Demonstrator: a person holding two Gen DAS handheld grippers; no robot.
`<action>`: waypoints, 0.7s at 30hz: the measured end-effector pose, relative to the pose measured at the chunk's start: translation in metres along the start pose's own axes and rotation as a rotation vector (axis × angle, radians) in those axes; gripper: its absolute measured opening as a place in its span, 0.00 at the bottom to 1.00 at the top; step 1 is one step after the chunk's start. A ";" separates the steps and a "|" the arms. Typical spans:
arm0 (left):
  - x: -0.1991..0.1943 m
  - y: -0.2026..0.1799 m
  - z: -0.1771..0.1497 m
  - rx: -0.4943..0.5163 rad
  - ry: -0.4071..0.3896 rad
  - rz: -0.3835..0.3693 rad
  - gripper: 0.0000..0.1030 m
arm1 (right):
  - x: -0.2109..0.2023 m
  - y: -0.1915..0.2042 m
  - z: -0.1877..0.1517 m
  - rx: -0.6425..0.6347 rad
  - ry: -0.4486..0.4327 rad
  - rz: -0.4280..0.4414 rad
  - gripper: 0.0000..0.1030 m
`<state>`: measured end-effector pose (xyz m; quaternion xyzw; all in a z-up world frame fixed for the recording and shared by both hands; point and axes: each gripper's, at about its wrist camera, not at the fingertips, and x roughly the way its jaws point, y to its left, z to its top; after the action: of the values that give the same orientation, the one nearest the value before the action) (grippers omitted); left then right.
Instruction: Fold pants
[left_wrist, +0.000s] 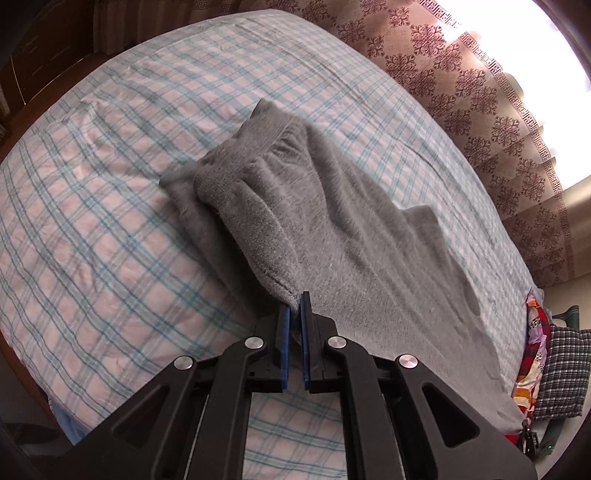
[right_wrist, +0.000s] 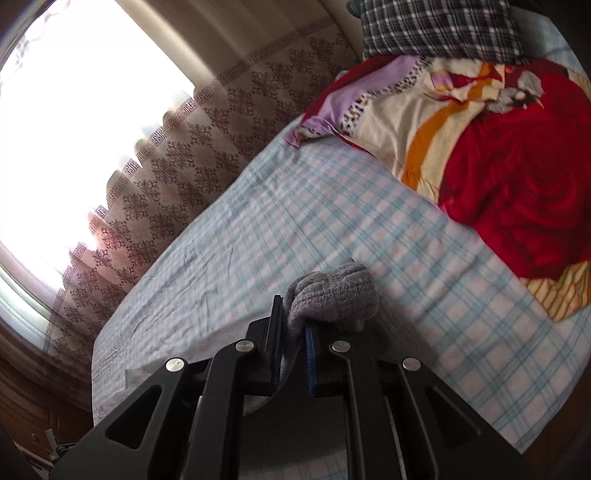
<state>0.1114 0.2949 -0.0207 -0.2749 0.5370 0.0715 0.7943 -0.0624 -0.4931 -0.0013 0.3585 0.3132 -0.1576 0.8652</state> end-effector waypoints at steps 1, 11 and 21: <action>0.007 0.004 -0.005 0.000 0.013 0.009 0.05 | 0.006 -0.011 -0.012 0.005 0.023 -0.028 0.09; 0.022 -0.002 -0.027 0.120 -0.053 0.073 0.09 | 0.023 -0.050 -0.060 0.003 0.071 -0.148 0.09; 0.004 0.048 -0.003 -0.077 -0.138 -0.049 0.37 | 0.024 -0.040 -0.059 -0.050 0.056 -0.220 0.28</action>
<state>0.0909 0.3329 -0.0419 -0.3129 0.4711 0.0916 0.8197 -0.0895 -0.4797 -0.0702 0.3044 0.3787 -0.2333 0.8423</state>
